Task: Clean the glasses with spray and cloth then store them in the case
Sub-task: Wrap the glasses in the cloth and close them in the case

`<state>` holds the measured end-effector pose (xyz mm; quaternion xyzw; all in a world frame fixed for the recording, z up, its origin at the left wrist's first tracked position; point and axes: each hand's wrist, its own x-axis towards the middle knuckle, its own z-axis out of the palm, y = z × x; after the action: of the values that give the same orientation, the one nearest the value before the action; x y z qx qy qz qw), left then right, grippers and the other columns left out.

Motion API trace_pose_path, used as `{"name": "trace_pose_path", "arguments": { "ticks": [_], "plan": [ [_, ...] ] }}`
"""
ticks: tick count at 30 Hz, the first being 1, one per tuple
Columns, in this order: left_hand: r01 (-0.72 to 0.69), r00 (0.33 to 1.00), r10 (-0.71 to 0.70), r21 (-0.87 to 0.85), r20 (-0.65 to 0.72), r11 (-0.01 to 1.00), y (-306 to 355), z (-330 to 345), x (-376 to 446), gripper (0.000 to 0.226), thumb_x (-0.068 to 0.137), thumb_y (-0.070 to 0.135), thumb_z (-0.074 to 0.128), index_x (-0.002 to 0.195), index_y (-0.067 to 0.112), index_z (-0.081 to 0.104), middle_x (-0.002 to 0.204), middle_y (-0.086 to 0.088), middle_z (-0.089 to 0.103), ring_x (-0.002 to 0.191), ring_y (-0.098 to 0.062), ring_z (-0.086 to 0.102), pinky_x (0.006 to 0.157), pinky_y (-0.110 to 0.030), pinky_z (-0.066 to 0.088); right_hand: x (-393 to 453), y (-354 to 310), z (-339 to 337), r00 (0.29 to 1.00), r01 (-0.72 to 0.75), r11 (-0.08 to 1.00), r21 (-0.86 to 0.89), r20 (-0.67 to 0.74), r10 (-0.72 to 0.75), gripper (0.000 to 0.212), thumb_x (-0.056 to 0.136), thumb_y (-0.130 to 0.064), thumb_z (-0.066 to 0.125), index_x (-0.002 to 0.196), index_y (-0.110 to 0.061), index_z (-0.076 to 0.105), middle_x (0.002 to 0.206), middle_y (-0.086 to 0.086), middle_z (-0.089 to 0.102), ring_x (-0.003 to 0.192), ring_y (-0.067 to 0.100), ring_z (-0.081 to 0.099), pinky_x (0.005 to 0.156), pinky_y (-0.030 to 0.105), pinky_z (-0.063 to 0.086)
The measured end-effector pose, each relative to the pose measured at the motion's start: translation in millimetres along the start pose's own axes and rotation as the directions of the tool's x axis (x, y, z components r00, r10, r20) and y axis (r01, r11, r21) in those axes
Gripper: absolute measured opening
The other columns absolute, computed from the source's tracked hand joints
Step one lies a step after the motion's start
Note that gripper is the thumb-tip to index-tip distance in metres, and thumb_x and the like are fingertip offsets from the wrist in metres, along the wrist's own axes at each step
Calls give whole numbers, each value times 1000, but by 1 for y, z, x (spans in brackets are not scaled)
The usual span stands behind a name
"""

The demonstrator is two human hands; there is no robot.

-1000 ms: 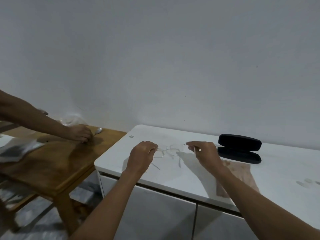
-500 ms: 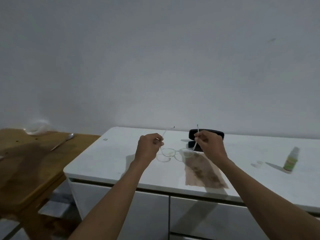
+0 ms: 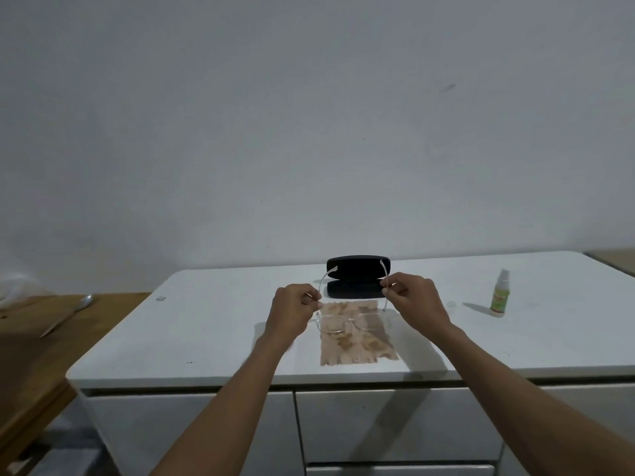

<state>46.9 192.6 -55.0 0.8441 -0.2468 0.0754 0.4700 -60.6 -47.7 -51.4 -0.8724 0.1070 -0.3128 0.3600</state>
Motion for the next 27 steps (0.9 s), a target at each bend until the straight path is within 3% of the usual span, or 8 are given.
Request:
{"name": "trace_pose_path", "arguments": {
  "ticks": [12,16,18,21,24,27],
  "plan": [
    [-74,997,76,-59,31,996,-7,-4,-4,14,75,5,84,83,15,77,80,-5,77,72,-11,73,72,-17,53,-7,2,-3,998,25,1000,12,57,-25,12,89,-13,73,98,-17,80,82,-5,77,78,8,72,77,25,55],
    [-92,989,88,31,119,995,-14,-8,-8,38,71,4,82,105,20,74,89,2,74,80,-11,69,77,-19,55,-7,8,-12,981,5,999,-48,195,4,43,77,4,59,105,-22,77,88,-6,77,86,14,71,81,26,55],
    [-103,986,90,83,140,991,-16,-10,-8,43,73,2,72,109,23,71,92,7,71,85,-11,66,80,-21,55,-4,16,-14,977,-9,996,-89,213,28,48,77,5,53,108,-23,77,91,-4,77,90,15,71,83,29,56],
    [-92,988,74,125,138,988,-20,-12,-2,40,75,-2,62,102,25,74,91,7,72,84,-11,67,81,-27,56,6,25,-10,970,-50,991,-127,231,79,34,89,-2,58,108,-21,79,91,0,78,92,18,70,78,29,54],
    [-62,990,41,147,139,987,-21,-8,8,29,84,1,64,94,24,79,87,4,75,77,-12,68,78,-32,59,15,30,-4,958,-81,989,-123,263,111,16,91,-12,70,96,-23,81,88,1,77,90,20,70,71,24,50],
    [-10,989,-11,140,149,990,-21,0,21,15,87,9,71,90,20,81,79,3,72,70,-17,64,71,-36,58,27,33,5,948,-72,985,-157,295,117,13,87,-18,74,80,-28,79,83,6,77,86,24,71,76,35,54]
  ]
}}
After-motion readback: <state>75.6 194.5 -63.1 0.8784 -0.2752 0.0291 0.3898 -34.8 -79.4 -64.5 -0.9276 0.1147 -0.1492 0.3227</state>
